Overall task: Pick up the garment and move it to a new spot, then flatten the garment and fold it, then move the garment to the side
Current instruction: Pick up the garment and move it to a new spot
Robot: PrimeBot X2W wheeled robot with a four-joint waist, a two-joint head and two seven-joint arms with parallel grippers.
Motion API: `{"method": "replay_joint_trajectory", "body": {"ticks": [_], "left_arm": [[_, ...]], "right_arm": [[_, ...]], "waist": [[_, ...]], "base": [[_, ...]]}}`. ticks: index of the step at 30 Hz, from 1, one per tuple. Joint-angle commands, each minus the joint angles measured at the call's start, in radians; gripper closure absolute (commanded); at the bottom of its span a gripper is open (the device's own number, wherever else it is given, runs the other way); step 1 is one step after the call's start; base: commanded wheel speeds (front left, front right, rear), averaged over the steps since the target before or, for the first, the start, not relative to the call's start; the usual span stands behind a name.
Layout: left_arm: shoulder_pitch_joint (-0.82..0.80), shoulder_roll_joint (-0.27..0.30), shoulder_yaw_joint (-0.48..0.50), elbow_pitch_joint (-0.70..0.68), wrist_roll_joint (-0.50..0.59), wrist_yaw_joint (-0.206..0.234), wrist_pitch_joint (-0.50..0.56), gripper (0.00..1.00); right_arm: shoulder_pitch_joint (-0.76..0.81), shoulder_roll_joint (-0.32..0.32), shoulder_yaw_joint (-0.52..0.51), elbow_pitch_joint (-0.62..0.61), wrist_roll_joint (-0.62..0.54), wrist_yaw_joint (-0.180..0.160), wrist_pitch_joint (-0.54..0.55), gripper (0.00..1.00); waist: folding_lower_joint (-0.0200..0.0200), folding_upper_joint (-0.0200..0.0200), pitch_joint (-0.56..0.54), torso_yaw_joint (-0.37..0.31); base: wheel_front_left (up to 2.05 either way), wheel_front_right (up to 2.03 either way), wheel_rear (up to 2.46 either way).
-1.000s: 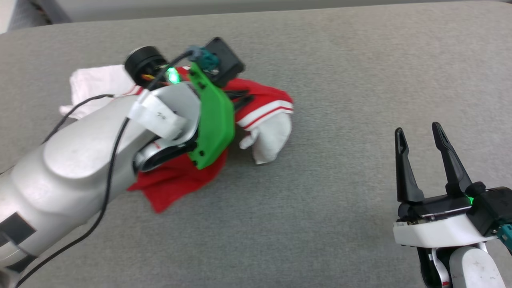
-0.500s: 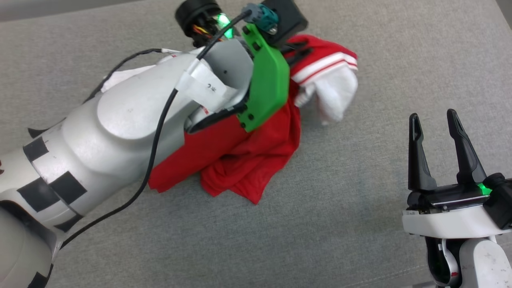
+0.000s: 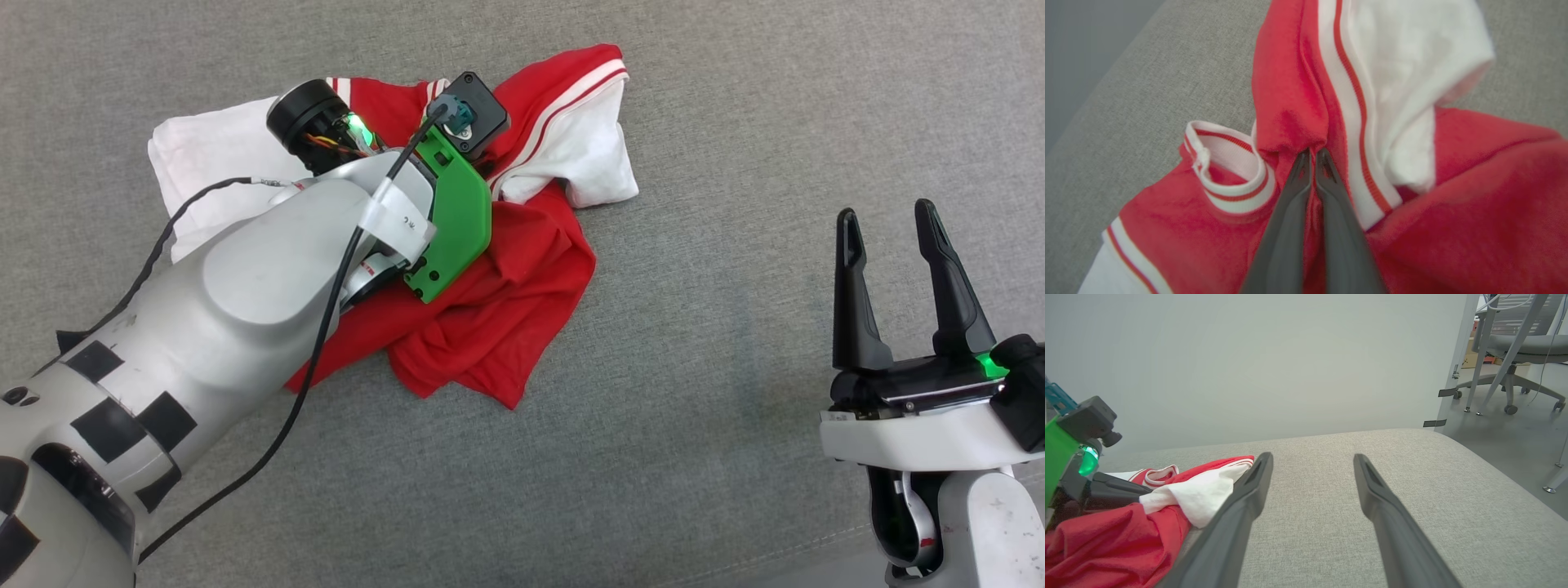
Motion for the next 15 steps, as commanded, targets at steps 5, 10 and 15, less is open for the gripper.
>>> {"method": "replay_joint_trajectory", "body": {"ticks": [5,10,15], "left_arm": [[0.023,-0.022,-0.009,0.053,0.007,0.002,-0.138,0.00],[0.022,-0.049,0.012,0.098,0.030,0.008,-0.344,0.00],[0.074,-0.058,0.063,0.112,0.034,0.091,-0.487,0.00]], "right_arm": [[-0.011,0.002,0.005,0.008,-0.002,-0.001,-0.005,0.00],[0.026,0.002,-0.002,0.020,-0.013,-0.001,-0.005,0.00],[0.069,0.002,-0.009,0.034,-0.029,-0.001,-0.005,0.00]], "waist": [[0.0000,-0.0001,-0.038,0.019],[0.0000,-0.0001,-0.116,0.048],[0.0000,-0.0001,-0.194,0.083]], "base": [[0.00,0.00,0.00],[0.00,0.00,0.00],[0.00,0.00,0.00]]}}
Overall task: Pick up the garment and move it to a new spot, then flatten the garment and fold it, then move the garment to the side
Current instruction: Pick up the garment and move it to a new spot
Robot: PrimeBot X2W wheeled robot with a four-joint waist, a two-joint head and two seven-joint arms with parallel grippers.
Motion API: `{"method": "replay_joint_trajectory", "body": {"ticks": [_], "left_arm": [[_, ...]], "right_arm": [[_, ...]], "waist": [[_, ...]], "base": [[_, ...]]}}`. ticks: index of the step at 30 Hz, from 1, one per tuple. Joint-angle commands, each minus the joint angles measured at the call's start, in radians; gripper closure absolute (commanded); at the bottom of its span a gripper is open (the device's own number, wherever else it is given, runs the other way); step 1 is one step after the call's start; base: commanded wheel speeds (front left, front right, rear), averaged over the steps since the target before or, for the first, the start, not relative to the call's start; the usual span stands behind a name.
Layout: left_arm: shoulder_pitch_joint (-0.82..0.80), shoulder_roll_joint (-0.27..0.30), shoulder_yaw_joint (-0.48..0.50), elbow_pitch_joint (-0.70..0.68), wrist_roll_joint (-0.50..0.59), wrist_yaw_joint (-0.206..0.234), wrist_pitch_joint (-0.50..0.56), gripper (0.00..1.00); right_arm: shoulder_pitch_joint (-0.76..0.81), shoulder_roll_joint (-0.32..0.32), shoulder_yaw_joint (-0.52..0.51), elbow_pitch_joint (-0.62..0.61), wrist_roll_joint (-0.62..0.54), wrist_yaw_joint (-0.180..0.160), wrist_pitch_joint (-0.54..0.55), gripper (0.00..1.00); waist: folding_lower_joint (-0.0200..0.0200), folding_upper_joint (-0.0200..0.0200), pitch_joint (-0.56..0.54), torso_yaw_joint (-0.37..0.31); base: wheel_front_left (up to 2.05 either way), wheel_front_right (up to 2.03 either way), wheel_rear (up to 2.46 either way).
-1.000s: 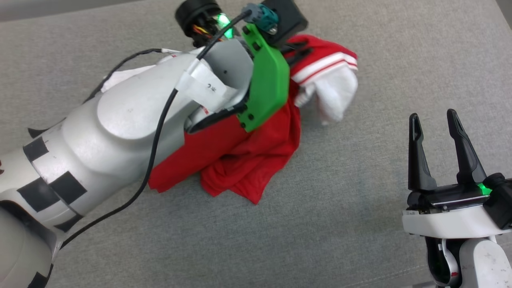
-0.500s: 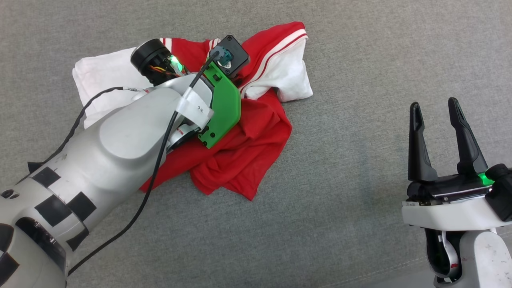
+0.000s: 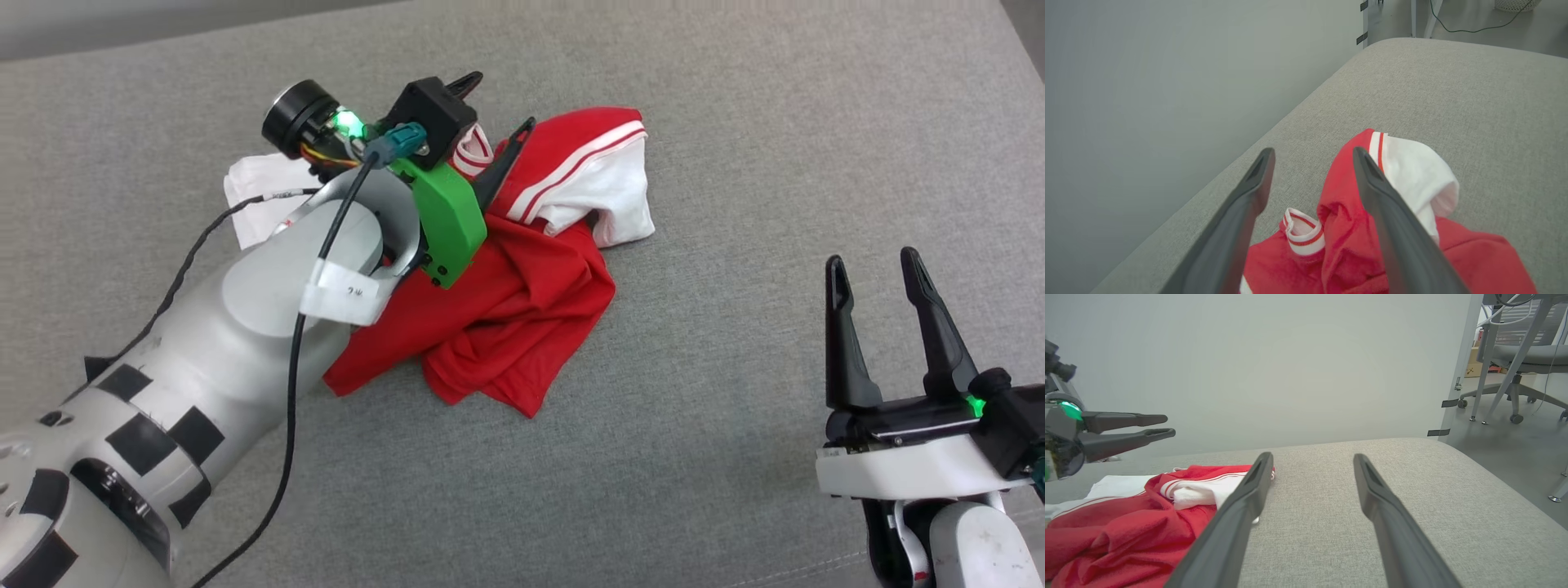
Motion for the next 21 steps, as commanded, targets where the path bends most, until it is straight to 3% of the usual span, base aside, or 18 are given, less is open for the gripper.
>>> {"method": "replay_joint_trajectory", "body": {"ticks": [1,8,14,15,21], "left_arm": [[0.041,0.008,0.023,-0.004,0.009,0.034,-0.023,0.00],[0.230,0.078,0.191,-0.170,0.090,0.247,-0.043,0.00],[0.470,0.136,0.396,-0.370,0.210,0.391,-0.043,0.00],[0.560,0.143,0.470,-0.431,0.258,0.429,-0.043,0.00],[0.795,0.129,0.654,-0.558,0.386,0.506,-0.043,0.00]], "right_arm": [[0.015,0.002,-0.003,0.006,-0.008,-0.001,-0.005,0.00],[0.067,0.002,-0.019,0.026,-0.019,-0.001,-0.005,0.00],[0.104,0.002,-0.026,0.041,-0.026,-0.001,-0.005,0.00],[0.114,0.002,-0.032,0.045,-0.027,-0.001,-0.005,0.00],[0.134,0.002,-0.044,0.060,-0.024,-0.001,-0.005,0.00]], "waist": [[0.0000,0.0000,-0.080,0.048],[0.0000,0.0000,-0.169,0.100],[0.0000,0.0000,-0.219,0.143],[0.0000,0.0000,-0.233,0.158],[0.0000,0.0000,-0.270,0.184]], "base": [[0.00,0.00,0.00],[0.00,0.00,0.00],[0.00,0.00,0.00],[0.00,0.00,0.00],[0.00,0.00,0.00]]}}
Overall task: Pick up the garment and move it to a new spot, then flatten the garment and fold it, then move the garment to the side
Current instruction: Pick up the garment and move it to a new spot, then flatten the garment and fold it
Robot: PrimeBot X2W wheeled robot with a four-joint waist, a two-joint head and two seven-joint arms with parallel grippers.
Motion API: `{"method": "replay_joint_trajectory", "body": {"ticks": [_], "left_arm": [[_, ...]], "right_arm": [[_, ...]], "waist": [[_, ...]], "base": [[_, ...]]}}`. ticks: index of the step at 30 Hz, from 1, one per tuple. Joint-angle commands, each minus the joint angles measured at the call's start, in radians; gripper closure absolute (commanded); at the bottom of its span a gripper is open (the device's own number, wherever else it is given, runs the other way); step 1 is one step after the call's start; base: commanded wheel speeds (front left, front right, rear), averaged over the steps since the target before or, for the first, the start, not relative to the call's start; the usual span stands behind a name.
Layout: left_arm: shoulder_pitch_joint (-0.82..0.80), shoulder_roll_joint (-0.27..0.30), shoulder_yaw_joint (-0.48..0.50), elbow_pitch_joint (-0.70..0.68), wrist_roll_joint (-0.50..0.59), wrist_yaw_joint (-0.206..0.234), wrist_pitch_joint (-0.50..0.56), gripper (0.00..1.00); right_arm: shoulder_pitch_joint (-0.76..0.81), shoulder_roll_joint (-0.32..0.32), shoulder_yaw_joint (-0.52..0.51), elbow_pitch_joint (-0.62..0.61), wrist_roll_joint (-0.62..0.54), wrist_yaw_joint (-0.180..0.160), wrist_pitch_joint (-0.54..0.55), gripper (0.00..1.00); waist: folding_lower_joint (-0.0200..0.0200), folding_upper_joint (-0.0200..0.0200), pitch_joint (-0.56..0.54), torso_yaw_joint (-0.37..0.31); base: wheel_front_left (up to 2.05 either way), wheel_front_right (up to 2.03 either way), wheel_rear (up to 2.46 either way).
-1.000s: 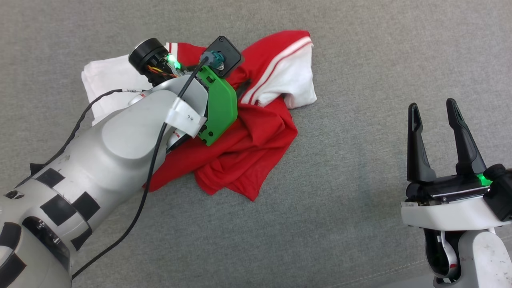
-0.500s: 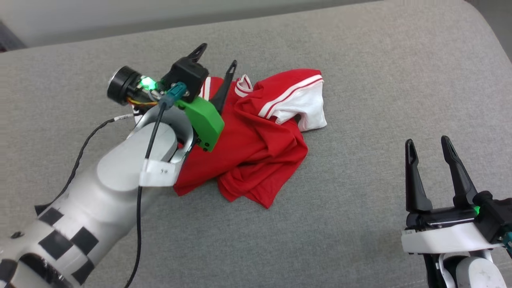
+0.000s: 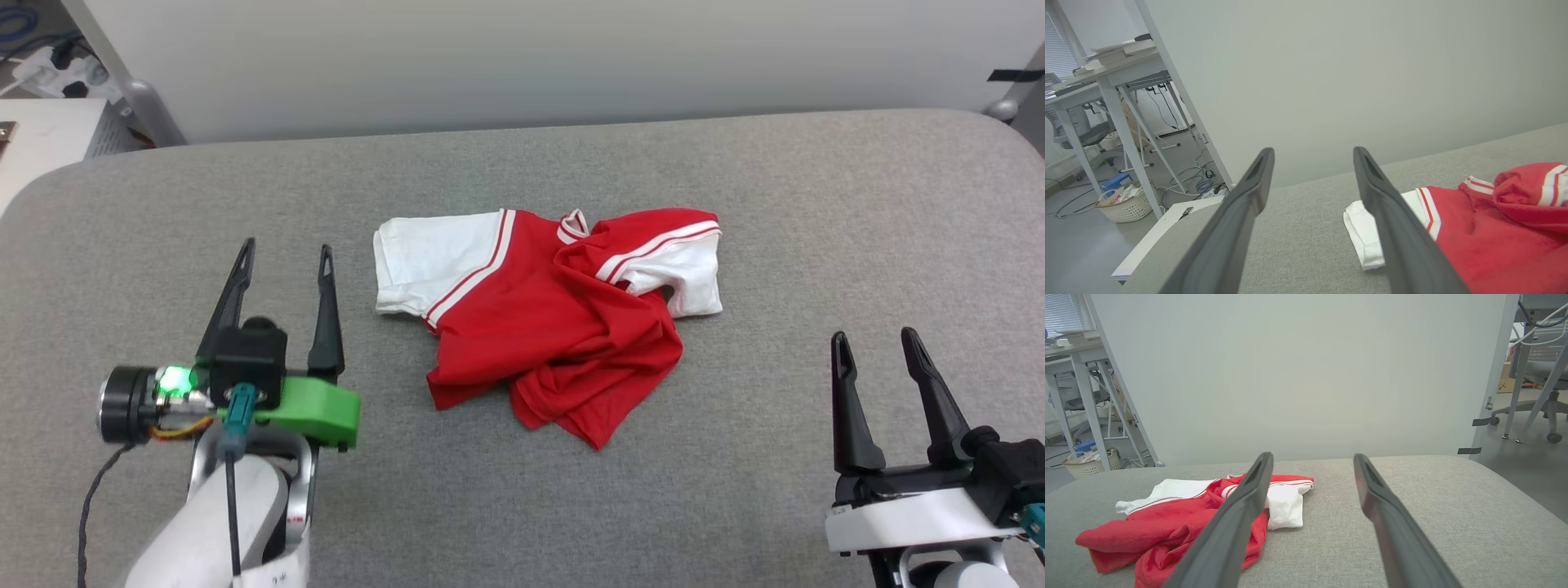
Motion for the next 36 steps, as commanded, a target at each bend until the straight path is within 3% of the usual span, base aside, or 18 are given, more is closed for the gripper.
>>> {"method": "replay_joint_trajectory", "body": {"ticks": [1,13,24,36], "left_arm": [[0.055,-0.011,0.031,-0.024,0.029,0.006,-0.006,0.00],[0.366,-0.149,0.246,-0.134,0.190,-0.085,-0.006,0.00],[0.469,-0.264,0.384,-0.148,0.266,-0.191,-0.006,0.00],[0.498,-0.325,0.464,-0.145,0.311,-0.292,-0.006,0.00]], "right_arm": [[0.019,0.001,-0.003,0.004,-0.008,-0.001,-0.005,0.00],[0.052,0.001,-0.013,0.020,-0.004,-0.001,-0.005,0.00],[0.073,0.001,0.002,0.039,0.013,-0.001,-0.005,0.00],[0.082,0.001,0.004,0.042,0.024,-0.001,-0.005,0.00]], "waist": [[0.0001,0.0000,-0.035,0.030],[0.0001,0.0000,-0.066,0.050],[0.0001,0.0000,-0.090,0.056],[0.0001,0.0000,-0.098,0.060]], "base": [[0.00,0.00,0.00],[0.00,0.00,0.00],[0.00,0.00,0.00],[0.00,0.00,0.00]]}}
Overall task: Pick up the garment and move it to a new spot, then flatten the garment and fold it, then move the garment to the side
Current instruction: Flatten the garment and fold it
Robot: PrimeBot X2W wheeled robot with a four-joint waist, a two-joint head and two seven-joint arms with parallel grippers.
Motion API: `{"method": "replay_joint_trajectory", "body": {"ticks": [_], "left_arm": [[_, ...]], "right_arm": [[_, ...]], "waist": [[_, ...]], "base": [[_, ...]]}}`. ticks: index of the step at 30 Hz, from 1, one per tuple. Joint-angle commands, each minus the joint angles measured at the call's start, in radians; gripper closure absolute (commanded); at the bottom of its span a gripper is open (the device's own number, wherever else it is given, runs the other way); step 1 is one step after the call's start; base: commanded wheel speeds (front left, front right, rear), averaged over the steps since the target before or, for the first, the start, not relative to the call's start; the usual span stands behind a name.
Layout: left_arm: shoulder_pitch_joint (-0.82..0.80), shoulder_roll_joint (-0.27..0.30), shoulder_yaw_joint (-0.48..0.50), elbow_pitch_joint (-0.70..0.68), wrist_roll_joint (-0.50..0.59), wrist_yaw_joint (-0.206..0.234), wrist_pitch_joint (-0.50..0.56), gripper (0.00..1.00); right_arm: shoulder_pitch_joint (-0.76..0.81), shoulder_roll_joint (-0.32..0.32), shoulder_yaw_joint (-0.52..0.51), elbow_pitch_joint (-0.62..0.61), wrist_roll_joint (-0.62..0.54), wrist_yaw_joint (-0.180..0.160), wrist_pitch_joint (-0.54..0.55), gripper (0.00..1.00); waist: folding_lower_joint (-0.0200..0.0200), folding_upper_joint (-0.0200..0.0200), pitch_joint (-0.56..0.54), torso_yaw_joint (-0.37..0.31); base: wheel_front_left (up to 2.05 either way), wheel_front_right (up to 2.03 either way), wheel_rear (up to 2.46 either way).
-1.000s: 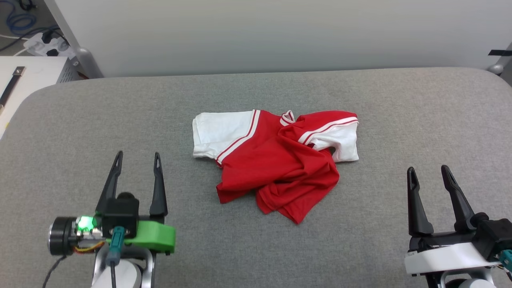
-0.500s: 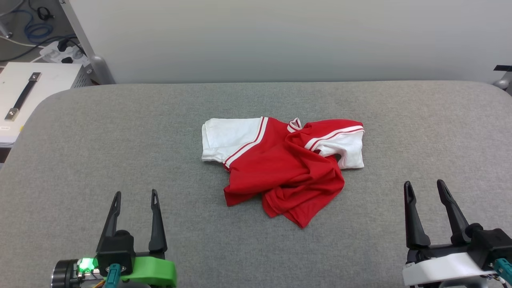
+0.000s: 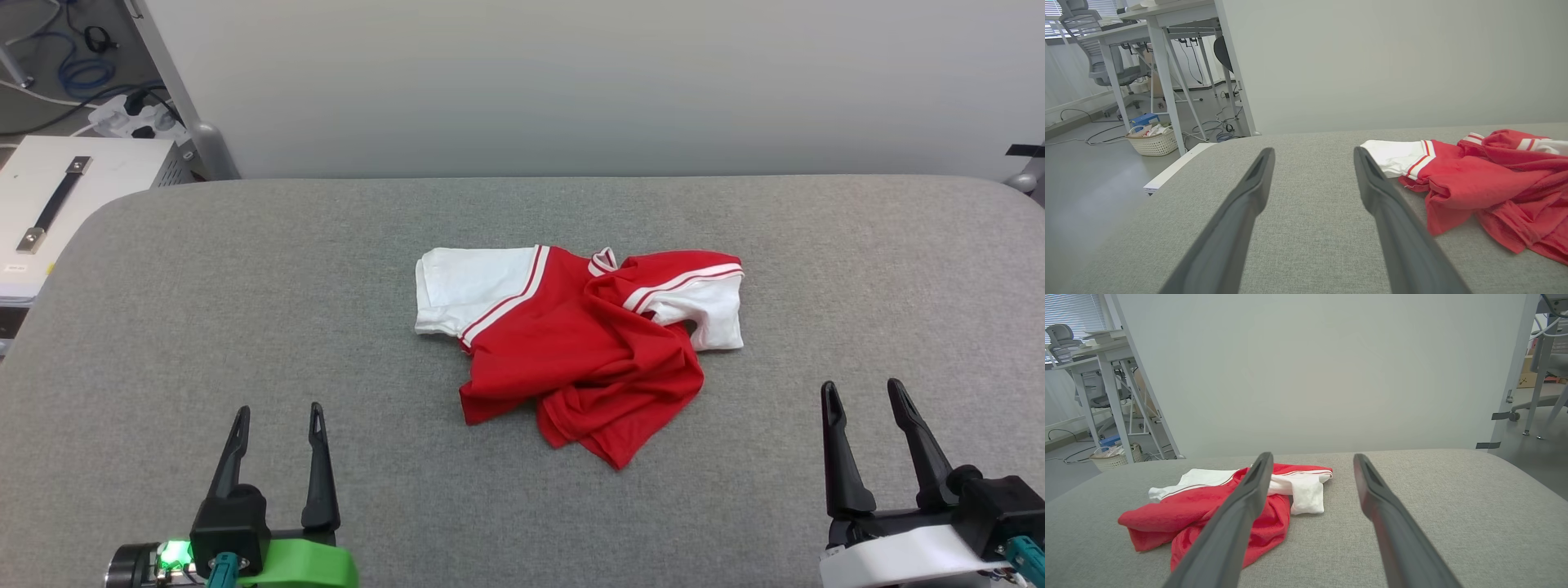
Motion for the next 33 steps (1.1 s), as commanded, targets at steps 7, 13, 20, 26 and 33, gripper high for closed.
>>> {"method": "replay_joint_trajectory", "body": {"ticks": [7,13,20,26,33], "left_arm": [[0.017,-0.029,0.033,0.008,0.029,-0.035,-0.006,0.00],[0.007,-0.041,0.043,0.039,0.029,-0.076,-0.006,0.00],[-0.145,-0.013,0.073,0.082,0.016,-0.162,-0.006,0.00],[-0.357,0.042,0.086,0.165,0.004,-0.242,-0.006,0.00],[-0.644,0.113,0.036,0.378,-0.061,-0.287,0.013,0.00]], "right_arm": [[0.008,0.000,0.004,0.004,0.005,-0.001,-0.005,0.00],[0.008,0.000,0.004,0.003,0.004,-0.001,-0.005,0.00],[-0.020,0.000,0.016,-0.004,-0.001,-0.001,-0.005,0.00],[-0.059,0.000,0.028,-0.014,-0.008,-0.001,-0.005,0.00],[-0.117,0.000,0.043,-0.034,-0.008,-0.001,-0.005,0.00]], "waist": [[0.0001,0.0000,0.000,0.000],[0.0001,0.0000,0.003,-0.001],[0.0001,0.0000,0.038,-0.018],[0.0001,0.0000,0.100,-0.050],[0.0001,0.0000,0.193,-0.101]], "base": [[0.00,0.00,0.00],[0.00,0.00,0.00],[0.00,0.00,0.00],[0.00,0.00,0.00],[0.00,0.00,0.00]]}}
